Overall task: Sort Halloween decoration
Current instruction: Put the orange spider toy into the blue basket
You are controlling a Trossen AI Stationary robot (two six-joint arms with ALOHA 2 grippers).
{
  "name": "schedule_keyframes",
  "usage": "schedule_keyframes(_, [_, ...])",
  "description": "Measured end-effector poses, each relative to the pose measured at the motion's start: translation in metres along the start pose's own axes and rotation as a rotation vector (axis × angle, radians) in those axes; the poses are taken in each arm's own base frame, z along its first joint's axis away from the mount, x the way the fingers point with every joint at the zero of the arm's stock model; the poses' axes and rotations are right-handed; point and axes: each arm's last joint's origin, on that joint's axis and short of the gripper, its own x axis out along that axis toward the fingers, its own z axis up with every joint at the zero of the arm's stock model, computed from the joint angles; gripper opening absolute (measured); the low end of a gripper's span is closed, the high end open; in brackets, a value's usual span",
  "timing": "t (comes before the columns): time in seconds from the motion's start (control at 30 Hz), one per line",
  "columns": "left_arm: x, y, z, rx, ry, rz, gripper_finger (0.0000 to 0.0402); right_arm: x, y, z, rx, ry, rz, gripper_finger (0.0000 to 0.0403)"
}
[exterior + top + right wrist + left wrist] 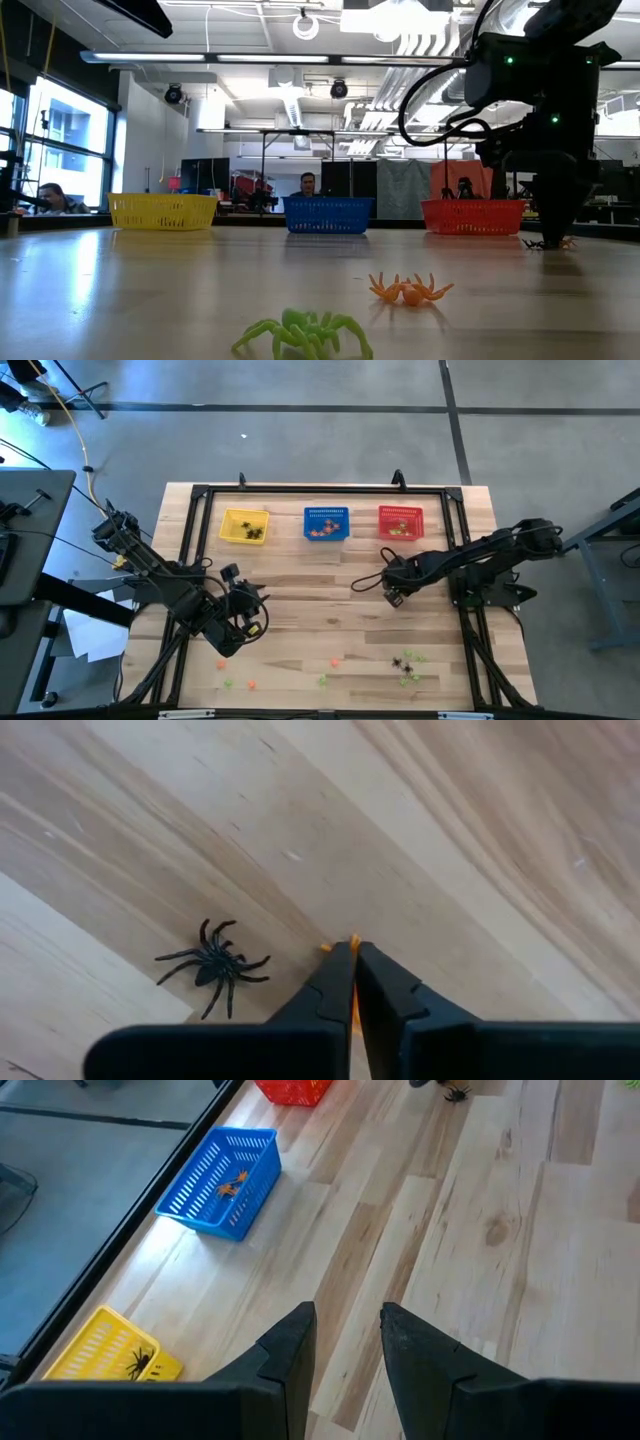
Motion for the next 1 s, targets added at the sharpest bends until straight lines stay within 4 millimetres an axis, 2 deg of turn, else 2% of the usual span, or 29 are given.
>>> schedule_keyframes(0.27, [0.0, 0.0, 0.0, 0.001, 0.0, 0.0, 0.0101, -0.009, -0.004, -0.002, -0.002, 0.0, 0.032, 0.0])
schedule_keyframes(0.5, [0.0, 0.0, 0.0, 0.003, -0.011, 0.011, 0.0101, -0.036, -0.01, -0.002, 0.041, -0.135, 0.131, 0.0])
schedule_keyframes(0.67, [0.0, 0.002, 0.002, 0.003, -0.06, 0.054, 0.0101, -0.063, -0.006, 0.007, 0.071, -0.364, 0.313, 0.0])
schedule_keyframes(0.87, [0.0, 0.004, 0.003, 0.022, -0.136, 0.124, 0.0101, -0.1, 0.008, 0.021, 0.002, -0.717, 0.576, 0.0])
schedule_keyframes(1.0, [0.002, 0.006, 0.003, 0.036, -0.143, 0.149, 0.0101, -0.112, 0.015, 0.029, -0.035, -0.861, 0.648, 0.0])
